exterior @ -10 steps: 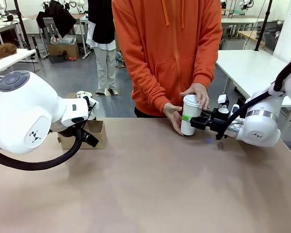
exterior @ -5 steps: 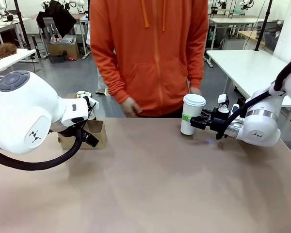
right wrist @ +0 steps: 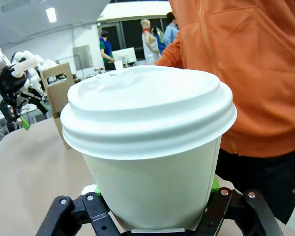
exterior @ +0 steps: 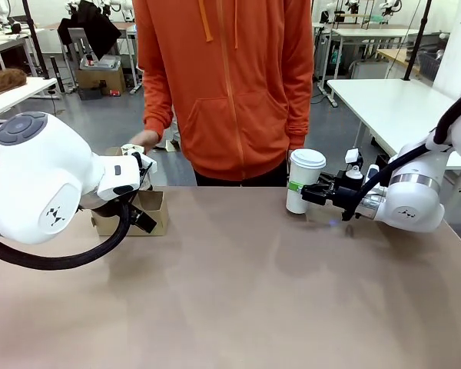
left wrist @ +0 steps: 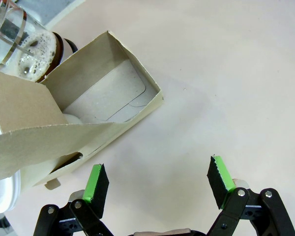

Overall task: Pour a drink into a cup and package it in a carrier.
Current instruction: When a person places the Paper Cup Lid on the 600 ml Paper Cup , lift the 600 ml Paper Cup.

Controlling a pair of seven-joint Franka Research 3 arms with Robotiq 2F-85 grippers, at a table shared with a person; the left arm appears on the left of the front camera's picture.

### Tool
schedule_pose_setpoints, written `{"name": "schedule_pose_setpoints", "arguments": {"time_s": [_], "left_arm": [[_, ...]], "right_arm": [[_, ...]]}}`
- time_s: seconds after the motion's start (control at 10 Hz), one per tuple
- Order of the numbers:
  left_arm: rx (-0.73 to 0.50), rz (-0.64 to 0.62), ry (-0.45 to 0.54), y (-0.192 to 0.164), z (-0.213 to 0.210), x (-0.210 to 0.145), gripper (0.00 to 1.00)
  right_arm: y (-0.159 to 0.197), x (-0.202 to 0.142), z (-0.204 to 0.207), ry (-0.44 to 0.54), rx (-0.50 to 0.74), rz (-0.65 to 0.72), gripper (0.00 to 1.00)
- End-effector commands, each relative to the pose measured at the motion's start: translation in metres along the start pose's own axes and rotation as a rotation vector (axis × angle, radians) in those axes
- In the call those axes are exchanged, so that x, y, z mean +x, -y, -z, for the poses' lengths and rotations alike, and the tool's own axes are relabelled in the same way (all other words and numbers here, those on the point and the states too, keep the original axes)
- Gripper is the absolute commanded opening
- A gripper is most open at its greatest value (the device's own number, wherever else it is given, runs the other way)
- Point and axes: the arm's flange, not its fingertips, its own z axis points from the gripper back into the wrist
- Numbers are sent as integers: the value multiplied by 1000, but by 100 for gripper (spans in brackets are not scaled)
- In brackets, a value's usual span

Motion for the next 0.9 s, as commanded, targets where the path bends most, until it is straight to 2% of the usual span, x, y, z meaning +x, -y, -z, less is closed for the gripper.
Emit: {"name": "schedule_pose_setpoints", "arguments": {"time_s": [0.0,0.1,0.3,0.5,0.8], "left_arm": [[-2,-1,1,0,0,0,100],[-2,-1,1,0,0,0,100],[-2,-1,1,0,0,0,100],[-2,-1,1,0,0,0,100],[-2,-1,1,0,0,0,100]], "right_arm": [[-1,6,3,8,-1,-4,80],[0,0,0,0,0,0,80],[-32,65,5,13,30,-74,80],[-58,127,6,-21,35,-85,80],[-106,206,-6,-62,-13,-169,80]]}}
